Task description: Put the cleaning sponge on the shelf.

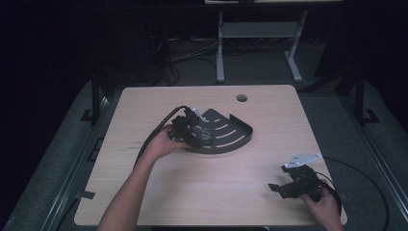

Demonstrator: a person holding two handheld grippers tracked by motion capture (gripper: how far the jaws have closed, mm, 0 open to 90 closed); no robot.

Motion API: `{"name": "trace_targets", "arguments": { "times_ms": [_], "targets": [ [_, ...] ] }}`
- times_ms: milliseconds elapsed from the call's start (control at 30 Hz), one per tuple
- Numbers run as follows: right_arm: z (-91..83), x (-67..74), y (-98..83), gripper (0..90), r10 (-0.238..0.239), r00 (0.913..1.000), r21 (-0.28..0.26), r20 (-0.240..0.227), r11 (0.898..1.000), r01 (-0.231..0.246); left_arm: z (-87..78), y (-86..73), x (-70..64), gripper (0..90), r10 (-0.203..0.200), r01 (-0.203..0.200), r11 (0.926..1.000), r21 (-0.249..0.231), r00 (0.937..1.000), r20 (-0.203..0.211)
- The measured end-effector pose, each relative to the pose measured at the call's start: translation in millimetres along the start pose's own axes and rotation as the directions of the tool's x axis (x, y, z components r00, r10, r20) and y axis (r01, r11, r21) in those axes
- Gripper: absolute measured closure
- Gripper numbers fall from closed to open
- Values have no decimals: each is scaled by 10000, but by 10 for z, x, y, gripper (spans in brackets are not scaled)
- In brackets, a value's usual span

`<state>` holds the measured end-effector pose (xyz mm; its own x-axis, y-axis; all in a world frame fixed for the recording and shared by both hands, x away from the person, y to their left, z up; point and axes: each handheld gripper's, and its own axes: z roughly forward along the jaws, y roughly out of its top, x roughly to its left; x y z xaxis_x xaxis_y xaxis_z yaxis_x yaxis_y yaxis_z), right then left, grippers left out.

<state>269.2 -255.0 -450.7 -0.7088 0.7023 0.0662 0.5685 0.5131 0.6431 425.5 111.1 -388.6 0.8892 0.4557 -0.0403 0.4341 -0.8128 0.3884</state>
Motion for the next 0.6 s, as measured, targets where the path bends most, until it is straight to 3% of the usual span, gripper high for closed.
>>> {"name": "trace_targets", "arguments": {
  "times_ms": [600],
  "targets": [
    [25, 21, 14, 142, -39, 10000, 102, -23, 9999, 39, -91, -186, -155, 217, 51, -51, 9999, -88, 10000, 5]
  ]
}}
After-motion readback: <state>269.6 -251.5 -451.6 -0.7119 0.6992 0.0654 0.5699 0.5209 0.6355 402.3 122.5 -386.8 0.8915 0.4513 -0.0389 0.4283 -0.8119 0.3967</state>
